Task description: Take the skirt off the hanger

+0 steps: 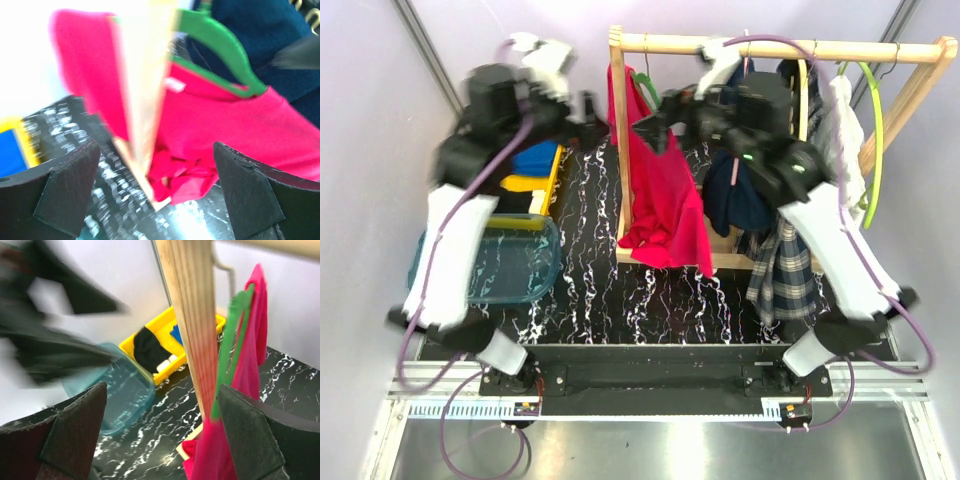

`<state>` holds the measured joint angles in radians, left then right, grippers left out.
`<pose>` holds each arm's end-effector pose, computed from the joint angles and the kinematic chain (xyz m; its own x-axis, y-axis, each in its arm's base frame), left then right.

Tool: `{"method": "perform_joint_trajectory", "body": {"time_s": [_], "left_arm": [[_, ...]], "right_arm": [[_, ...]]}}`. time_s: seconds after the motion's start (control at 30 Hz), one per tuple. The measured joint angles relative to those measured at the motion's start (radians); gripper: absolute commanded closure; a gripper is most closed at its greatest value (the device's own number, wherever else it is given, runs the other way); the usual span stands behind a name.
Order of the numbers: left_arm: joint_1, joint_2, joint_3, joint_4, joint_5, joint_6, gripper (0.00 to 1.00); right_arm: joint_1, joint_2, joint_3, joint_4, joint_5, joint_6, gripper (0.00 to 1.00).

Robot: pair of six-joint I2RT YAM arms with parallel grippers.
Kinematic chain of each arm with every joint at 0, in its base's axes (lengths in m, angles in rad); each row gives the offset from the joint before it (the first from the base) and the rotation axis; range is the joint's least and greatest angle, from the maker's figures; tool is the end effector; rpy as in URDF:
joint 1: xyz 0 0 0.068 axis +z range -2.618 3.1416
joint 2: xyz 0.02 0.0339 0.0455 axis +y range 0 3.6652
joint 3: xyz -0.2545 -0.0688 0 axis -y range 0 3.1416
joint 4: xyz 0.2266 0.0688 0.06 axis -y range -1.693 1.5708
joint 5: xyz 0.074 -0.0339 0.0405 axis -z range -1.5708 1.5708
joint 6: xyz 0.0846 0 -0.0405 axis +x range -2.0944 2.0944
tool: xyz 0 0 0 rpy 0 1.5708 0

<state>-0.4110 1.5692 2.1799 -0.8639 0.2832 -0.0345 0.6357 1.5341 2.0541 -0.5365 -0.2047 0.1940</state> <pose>0.2849 -0.1500 0.5082 -0.2513 0.0734 -0.9651 0.6233 0.7751 -0.1033 0.2588 0.2123 0.5299 -0.1566 0.1190 -0.9805 -0.7284 0.6566 0.1961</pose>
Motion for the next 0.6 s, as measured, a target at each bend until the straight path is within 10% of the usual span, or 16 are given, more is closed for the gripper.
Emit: {"method": "perform_joint_trajectory", "body": {"time_s": [0.27, 0.6], "left_arm": [[0.153, -0.368, -0.218, -0.035, -0.006, 0.041, 0.01], [0.213, -0.374, -0.3, -0.079, 0.009, 0.027, 0.01]], "right_arm": [[0.044, 0.167, 0.069, 0.013, 0.064, -0.12, 0.17], [0.065, 0.169, 0.072, 0.016, 0.181, -0.276, 0.28]]}}
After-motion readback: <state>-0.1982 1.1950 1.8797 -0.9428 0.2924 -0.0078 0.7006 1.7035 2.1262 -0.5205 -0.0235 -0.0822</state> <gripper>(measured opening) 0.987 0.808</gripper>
